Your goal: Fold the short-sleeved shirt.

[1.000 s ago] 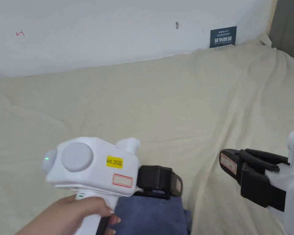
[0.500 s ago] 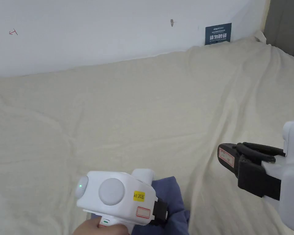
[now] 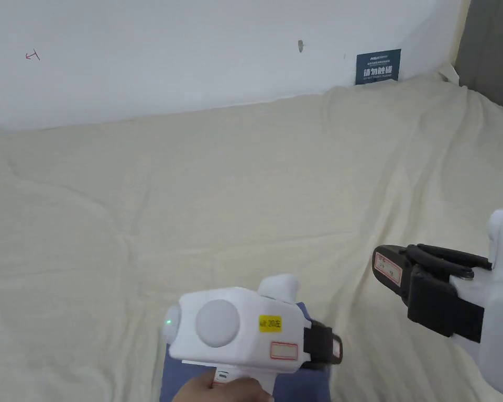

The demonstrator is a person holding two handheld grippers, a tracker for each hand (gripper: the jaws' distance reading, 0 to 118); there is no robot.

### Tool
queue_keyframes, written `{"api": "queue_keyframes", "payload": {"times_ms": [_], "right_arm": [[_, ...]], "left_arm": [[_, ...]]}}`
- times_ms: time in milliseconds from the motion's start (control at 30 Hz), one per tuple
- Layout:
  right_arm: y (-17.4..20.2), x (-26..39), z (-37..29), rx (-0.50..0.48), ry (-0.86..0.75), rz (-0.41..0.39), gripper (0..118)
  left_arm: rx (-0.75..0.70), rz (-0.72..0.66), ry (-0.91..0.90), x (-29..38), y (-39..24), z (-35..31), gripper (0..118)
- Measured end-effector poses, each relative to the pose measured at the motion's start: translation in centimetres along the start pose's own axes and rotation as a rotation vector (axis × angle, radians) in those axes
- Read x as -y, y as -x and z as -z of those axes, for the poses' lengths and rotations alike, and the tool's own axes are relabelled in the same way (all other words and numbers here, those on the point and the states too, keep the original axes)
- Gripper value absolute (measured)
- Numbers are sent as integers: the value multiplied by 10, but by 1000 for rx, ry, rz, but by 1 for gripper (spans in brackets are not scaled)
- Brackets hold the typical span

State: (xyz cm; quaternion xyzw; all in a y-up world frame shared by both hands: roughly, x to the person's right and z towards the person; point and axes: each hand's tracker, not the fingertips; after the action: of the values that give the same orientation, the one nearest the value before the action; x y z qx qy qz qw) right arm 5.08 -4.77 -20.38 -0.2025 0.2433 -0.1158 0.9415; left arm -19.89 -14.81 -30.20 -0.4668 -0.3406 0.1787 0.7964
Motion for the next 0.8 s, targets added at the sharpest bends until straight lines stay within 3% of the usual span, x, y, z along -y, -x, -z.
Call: {"api": "queue_keyframes", "payload": {"times_ms": [167, 300, 400, 467, 533, 600, 700, 800], "right_arm": [[4, -17, -17, -25, -94, 32, 0], [15, -34, -32, -44, -206, 16, 0], [30, -40, -36, 14, -322, -60, 0], [39, -37, -34, 46, -407, -129, 0], [43, -20, -28, 170, -534, -246, 0], [41, -4, -16, 329, -557, -255, 0], [29, 19, 2, 375, -466, -192, 0], [21, 45, 17, 416, -392, -245, 0]], "left_arm": [[-64, 41, -427, 1, -18, -122, 0], [-328, 131, -787, 30, -19, -219, 0], [-588, 195, -996, 54, -24, -261, 0], [-777, 308, -1136, 72, -29, -271, 0], [-903, 353, -1200, 84, -24, -269, 0], [-961, 333, -1195, 94, -11, -266, 0], [-1074, 301, -1151, 103, 10, -245, 0], [-1028, 240, -1074, 111, 22, -230, 0]]}}
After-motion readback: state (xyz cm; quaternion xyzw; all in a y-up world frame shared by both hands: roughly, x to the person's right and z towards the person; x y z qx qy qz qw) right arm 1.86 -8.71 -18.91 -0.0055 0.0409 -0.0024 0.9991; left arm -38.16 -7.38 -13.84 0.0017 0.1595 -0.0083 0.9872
